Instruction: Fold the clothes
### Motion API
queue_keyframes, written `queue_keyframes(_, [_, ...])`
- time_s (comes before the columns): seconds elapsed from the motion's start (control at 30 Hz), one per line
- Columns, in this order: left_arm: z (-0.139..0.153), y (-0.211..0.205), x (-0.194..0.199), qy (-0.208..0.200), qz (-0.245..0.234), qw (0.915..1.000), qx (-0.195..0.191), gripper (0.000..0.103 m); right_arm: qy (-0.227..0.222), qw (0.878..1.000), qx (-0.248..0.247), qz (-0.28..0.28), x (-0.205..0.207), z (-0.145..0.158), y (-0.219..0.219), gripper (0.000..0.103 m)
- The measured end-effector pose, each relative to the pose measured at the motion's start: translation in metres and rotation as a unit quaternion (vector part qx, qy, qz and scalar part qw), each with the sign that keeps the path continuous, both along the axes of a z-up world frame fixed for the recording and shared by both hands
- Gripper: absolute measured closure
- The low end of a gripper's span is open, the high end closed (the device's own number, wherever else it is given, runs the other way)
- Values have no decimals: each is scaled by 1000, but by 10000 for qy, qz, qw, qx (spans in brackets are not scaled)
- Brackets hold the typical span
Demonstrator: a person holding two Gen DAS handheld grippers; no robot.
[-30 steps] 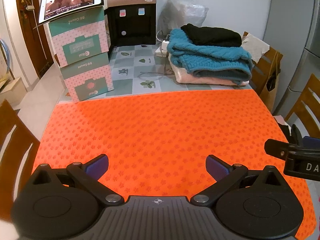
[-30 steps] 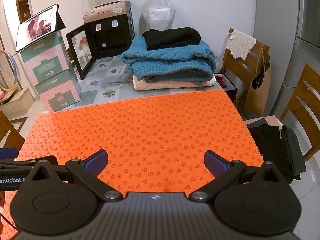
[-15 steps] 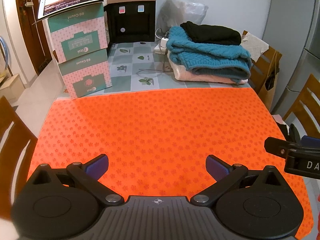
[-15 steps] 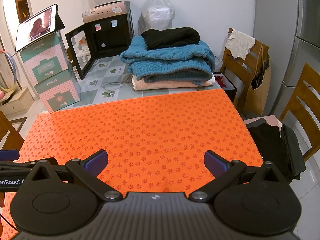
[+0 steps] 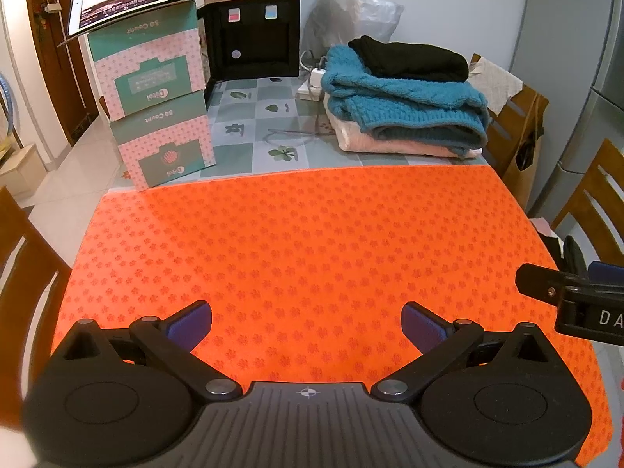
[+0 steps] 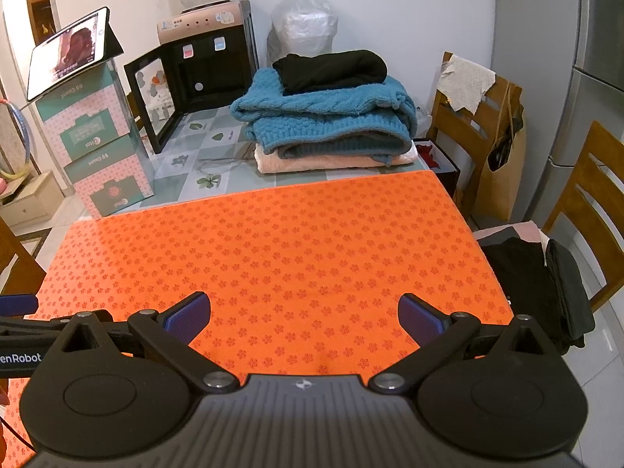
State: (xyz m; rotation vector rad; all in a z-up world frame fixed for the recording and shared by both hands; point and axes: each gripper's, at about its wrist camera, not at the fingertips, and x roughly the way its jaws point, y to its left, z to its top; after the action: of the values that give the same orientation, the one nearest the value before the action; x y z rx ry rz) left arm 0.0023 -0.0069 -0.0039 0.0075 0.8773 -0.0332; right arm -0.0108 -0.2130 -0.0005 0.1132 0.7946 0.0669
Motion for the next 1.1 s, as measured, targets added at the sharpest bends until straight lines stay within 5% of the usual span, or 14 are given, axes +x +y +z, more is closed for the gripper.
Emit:
queue_keyframes(0.5, [-10,15,20,28,242,9996,142,0,93,9998,147,3,49,-1,-23,0])
queue_keyframes(1.1, [-26,54,102,5,867,9960,-217,0,-627,9979,-85,-135,300,28,-70,0])
